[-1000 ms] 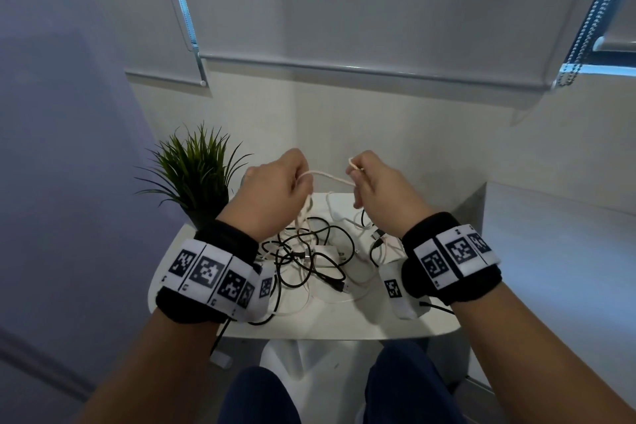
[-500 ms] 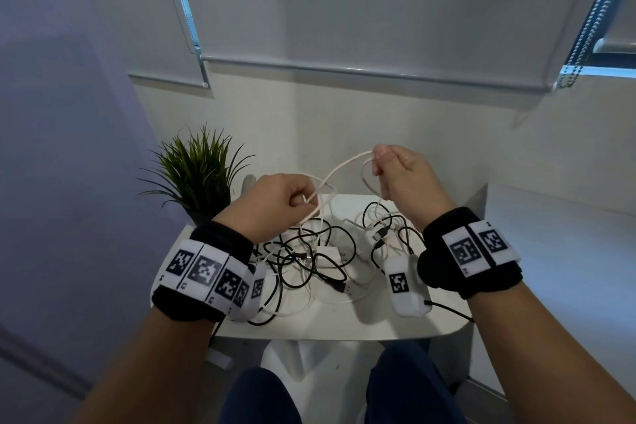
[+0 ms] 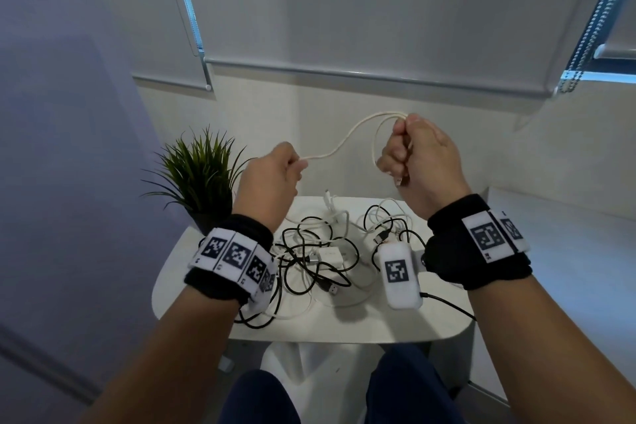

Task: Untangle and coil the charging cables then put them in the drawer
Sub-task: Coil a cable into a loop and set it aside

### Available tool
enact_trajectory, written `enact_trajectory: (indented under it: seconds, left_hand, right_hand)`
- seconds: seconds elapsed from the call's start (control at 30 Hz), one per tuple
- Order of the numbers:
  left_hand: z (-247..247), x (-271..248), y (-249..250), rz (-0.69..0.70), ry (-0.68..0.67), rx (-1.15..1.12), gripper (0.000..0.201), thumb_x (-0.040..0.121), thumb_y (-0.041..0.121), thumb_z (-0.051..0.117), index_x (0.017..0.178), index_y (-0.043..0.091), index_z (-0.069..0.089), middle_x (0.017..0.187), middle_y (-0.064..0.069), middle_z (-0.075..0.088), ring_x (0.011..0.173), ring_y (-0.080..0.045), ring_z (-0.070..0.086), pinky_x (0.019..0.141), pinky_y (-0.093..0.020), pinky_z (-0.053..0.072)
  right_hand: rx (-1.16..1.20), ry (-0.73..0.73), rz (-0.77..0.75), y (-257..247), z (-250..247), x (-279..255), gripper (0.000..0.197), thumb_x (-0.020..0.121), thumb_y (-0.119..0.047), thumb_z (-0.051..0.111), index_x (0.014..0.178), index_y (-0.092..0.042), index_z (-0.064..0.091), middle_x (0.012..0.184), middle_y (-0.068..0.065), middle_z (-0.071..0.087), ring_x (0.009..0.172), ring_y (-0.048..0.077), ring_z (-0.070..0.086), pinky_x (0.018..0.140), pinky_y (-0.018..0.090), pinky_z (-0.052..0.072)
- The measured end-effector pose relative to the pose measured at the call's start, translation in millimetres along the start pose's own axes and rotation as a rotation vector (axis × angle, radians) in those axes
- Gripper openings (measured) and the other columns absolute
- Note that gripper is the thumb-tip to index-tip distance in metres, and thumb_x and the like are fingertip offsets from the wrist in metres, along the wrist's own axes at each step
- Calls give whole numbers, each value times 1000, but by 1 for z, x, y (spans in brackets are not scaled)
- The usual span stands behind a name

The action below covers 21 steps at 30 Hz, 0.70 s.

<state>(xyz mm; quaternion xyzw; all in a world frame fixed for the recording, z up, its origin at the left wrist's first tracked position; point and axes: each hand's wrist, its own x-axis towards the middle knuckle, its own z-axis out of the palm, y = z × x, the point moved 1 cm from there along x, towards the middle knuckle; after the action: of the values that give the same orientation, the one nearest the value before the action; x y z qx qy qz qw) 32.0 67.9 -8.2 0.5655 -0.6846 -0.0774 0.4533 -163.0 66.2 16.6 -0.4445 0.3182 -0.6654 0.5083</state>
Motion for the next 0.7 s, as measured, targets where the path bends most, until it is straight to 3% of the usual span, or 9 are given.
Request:
enact_trajectory:
  seconds: [0.07,0.13,0.2,0.27,0.33,0.4,0.53,0.6,0.7]
  left_hand:
    - [10,-3,-5,16,-90,88,16,93,31,53,83,19,57,70,2,65,63,-24,65,67,-46,56]
    - [17,-6,-5,32,-179,171,20,92,43,47,84,27,56,70,5,66,64,-21,65,77,-47,52]
    - [23,-11,3,80,-254,244,22,96,42,45,89,27,61,75,5,69,67,-17,65,82,-28,44]
    - [25,-16,16,141,-257,290,24,99,34,45,96,19,63,79,5,69,72,-15,62,66,-18,27]
    - [27,-18,24,164,-256,156,21,98,28,47,95,14,63,72,4,63,68,-15,56,64,-23,32]
    - [28,-17,27,159,-256,8,17,97,25,50,92,14,63,65,5,56,63,-13,52,61,-21,38]
    - [27,-9,34,149,-285,-137,8,94,23,56,95,20,63,62,9,56,56,-1,50,59,-18,42]
    - [25,-5,34,120,-358,-75,6,93,22,56,94,20,61,66,7,60,60,-5,54,58,-18,42]
    - [19,2,27,75,-398,208,12,94,22,49,92,17,60,79,3,66,74,-15,58,53,-17,35]
  right_hand:
    - [16,3,-13,-3,2,0,32,102,-16,29,77,-12,48,48,-2,46,39,12,38,46,25,29]
    - [68,-18,-17,-4,4,-2,30,103,-15,30,81,-10,51,58,3,60,46,17,55,49,25,41]
    - [142,-74,-11,-4,6,-4,28,103,-16,32,87,-8,53,83,13,70,72,25,70,65,31,55]
    - [185,-90,-11,-2,6,-5,24,102,-16,37,91,-6,56,109,18,66,102,29,67,88,37,55]
    - [142,-80,-33,0,6,-2,20,100,-13,42,93,-7,59,119,13,62,115,26,61,99,37,49]
    - [5,-83,-92,0,5,2,18,98,-13,48,89,-12,63,122,6,61,115,18,58,98,30,46]
    - [-307,-76,-244,-13,4,9,17,94,-11,54,85,-18,66,119,-5,60,100,-10,57,76,10,45]
    - [-359,-80,-308,-21,4,15,17,93,-9,55,86,-19,67,122,-7,57,107,-16,52,82,11,43]
    - [-455,-84,-381,-30,3,26,14,91,-14,56,90,-20,68,137,6,52,124,-9,43,104,25,39]
